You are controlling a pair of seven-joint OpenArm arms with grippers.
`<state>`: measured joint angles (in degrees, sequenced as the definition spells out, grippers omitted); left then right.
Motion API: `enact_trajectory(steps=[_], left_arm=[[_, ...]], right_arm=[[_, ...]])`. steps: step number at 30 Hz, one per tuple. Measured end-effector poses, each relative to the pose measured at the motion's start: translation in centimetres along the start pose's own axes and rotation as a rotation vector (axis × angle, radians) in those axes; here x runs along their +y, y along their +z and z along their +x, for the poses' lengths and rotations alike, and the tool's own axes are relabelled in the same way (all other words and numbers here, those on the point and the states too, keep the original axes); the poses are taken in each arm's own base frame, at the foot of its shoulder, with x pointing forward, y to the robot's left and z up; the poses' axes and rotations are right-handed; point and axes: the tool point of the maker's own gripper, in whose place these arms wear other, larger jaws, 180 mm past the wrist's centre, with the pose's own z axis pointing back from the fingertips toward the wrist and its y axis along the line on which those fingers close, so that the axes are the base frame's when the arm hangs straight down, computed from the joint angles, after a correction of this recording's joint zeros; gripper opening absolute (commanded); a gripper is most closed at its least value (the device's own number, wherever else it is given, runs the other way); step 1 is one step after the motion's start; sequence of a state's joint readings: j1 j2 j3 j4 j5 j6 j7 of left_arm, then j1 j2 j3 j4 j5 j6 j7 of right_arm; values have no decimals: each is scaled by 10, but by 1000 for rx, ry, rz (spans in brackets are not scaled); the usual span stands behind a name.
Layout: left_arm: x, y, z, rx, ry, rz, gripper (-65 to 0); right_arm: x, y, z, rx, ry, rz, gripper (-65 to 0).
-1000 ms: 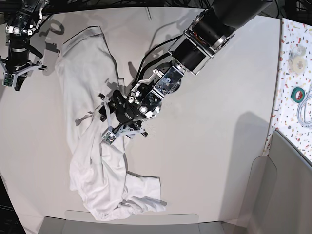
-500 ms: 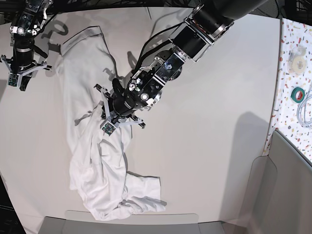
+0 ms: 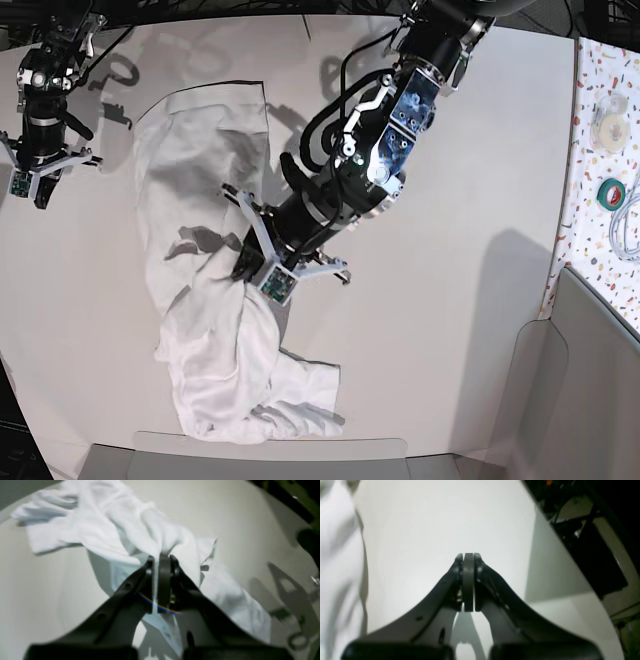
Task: Layout the t-shirt on the table in an organized manner, then fold the t-shirt properly
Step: 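Grasp the bunched white shirt fabric with the left gripper, then grasp the shirt hem with the right gripper beside the left gripper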
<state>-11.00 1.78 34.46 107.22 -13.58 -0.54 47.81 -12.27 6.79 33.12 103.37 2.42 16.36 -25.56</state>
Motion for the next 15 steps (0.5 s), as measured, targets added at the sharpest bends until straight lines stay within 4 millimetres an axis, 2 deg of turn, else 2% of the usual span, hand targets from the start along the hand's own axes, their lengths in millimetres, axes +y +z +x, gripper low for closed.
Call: enact_trajectory(steps=[2, 4, 8, 12, 15], left_arm=[[-1, 10, -20, 40, 12, 5, -650], [-2, 18, -27, 53, 21, 14, -650], [-14, 30, -32, 40, 3, -15, -650], [-20, 36, -50, 89, -22, -37, -650], [-23, 36, -52, 88, -17, -40, -650]], right_arm=[[1, -5, 11, -24, -10, -3, -650], [3, -10, 17, -18, -30, -5, -650], [11, -29, 25, 75, -107, -9, -525], [40, -57, 21, 169, -217, 56, -413], [65, -81, 19, 218, -360, 151, -379]])
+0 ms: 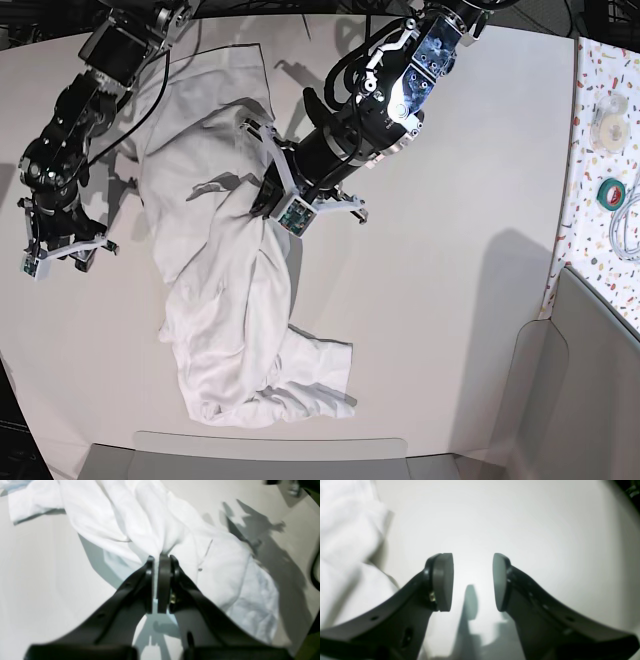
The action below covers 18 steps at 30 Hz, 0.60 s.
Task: Layout the t-shirt on the table in an organized manner, then fold the t-shirt properly
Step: 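Grasp the shirt hem with the right gripper beside the left gripper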
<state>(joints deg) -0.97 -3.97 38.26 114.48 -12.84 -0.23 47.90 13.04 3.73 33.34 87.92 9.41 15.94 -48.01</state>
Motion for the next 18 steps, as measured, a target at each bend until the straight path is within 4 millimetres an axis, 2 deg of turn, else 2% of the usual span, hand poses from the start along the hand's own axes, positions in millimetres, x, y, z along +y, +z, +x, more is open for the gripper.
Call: enact_trajectory(steps=[4, 6, 8, 10, 12, 15, 17, 18], left_arm=[[-5, 1, -7, 17, 8, -12, -650], [-4, 0, -4, 11, 7, -12, -650], [-4, 0, -5, 11, 7, -11, -650], [-6, 1, -9, 19, 14, -13, -650], [-7, 1, -12, 28, 19, -15, -650], [-6, 1, -12, 26, 18, -14, -650], [-3, 2, -15, 33, 7, -9, -650], [-1, 3, -17, 41, 2, -5, -650]], right_arm=[[40, -38, -12, 115, -218, 185, -365], [58, -51, -21, 164, -313, 263, -353], [68, -61, -29, 213, -371, 300, -341], [72, -69, -29, 243, -411, 316, -334], [78, -77, -18, 241, -442, 334, -332], [90, -88, 10, 157, -486, 352, -332], [96, -94, 14, 134, -515, 362, -332], [99, -97, 10, 146, -521, 361, -332]])
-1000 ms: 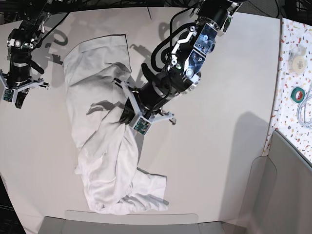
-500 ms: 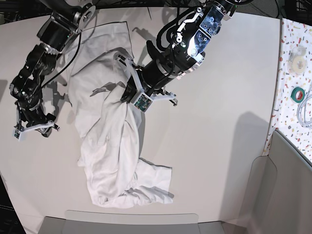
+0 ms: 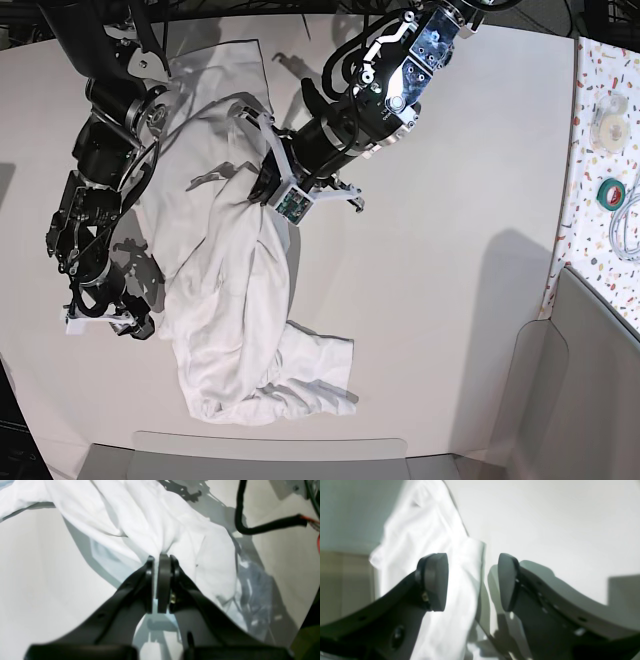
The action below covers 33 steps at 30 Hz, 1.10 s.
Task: Layout the t-shirt on the table in an organized manner, then fold the t-shirt properly
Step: 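Grasp the shirt hem with the right gripper beside the left gripper, then lift and drag the shirt with both grippers, spreading it out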
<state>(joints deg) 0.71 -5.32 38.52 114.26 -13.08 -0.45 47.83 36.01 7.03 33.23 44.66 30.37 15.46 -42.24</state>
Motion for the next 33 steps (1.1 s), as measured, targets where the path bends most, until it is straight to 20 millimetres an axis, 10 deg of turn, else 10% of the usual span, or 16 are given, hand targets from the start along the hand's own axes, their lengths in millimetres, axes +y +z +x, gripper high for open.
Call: enact_trajectory(steps=[11, 16, 20, 27, 33], left_arm=[[1, 0, -2, 5, 1, 2, -650], [1, 0, -1, 5, 1, 3, -650], [5, 1, -1, 3, 4, 13, -650], [81, 17, 15, -46, 55, 196, -650], [155, 45, 56, -147, 26, 372, -650]], right_arm=[[5, -28, -29, 20, -97, 9, -337], [19, -35, -50, 105, 39, -4, -650], [42, -40, -49, 126, 91, 21, -648], [119, -32, 32, -45, 169, 146, -650], [178, -24, 49, -81, 299, 225, -650]])
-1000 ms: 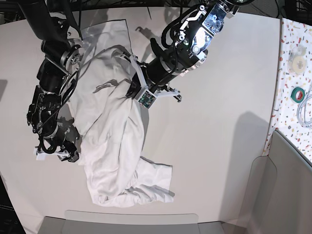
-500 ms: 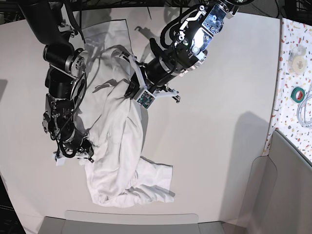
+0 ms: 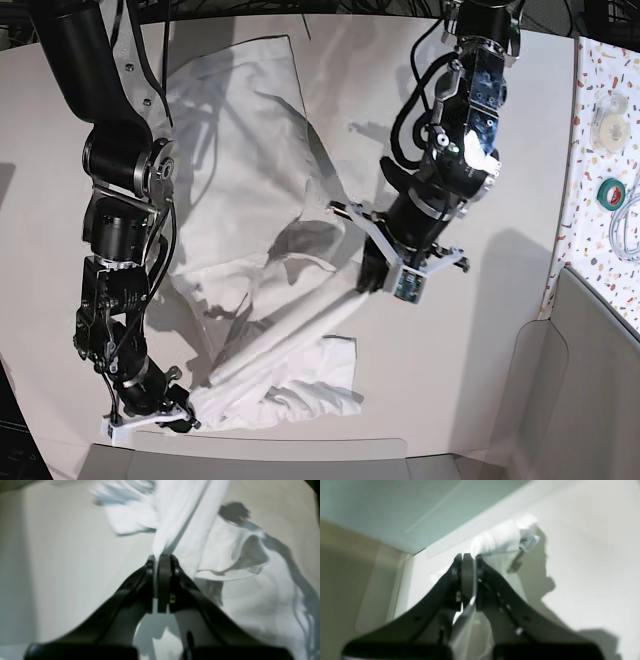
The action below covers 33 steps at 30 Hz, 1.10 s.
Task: Layout the t-shirt on the table in an organized manner, then fold the t-shirt properly
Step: 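Lift and drag the shirt with both grippers, spreading it out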
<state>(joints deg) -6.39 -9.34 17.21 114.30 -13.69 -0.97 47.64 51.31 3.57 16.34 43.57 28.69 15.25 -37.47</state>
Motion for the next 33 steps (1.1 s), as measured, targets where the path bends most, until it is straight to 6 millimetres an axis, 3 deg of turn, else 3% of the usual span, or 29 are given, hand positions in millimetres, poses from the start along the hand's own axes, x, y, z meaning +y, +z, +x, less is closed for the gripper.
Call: enact_trajectory(steps=[7, 15, 17, 21, 23, 26, 28, 30, 33], left_arm=[[49, 1, 52, -113, -40, 98, -650], [66, 4, 114, -242, -69, 130, -650], [66, 5, 122, -260, -74, 132, -650], [55, 11, 126, -279, -82, 101, -650], [42, 15, 115, -273, -88, 78, -650], [10, 13, 67, -163, -129, -20, -650], [-9, 14, 27, -69, -148, -90, -650], [-30, 18, 1, -22, -123, -145, -650], [-62, 28, -41, 74, -85, -221, -650]], right_arm=[[38, 14, 39, -107, 89, 63, -650], [59, 53, 78, -191, 156, 63, -650], [57, 63, 84, -195, 179, 63, -650], [24, 89, 80, -212, 245, -3, -650], [-1, 105, 62, -193, 283, -55, -650], [-37, 136, 39, -165, 345, -144, -650], [-63, 166, 26, -169, 348, -202, -650], [-93, 196, 10, -168, 325, -273, -650], [-155, 248, -17, -136, 249, -441, -650]])
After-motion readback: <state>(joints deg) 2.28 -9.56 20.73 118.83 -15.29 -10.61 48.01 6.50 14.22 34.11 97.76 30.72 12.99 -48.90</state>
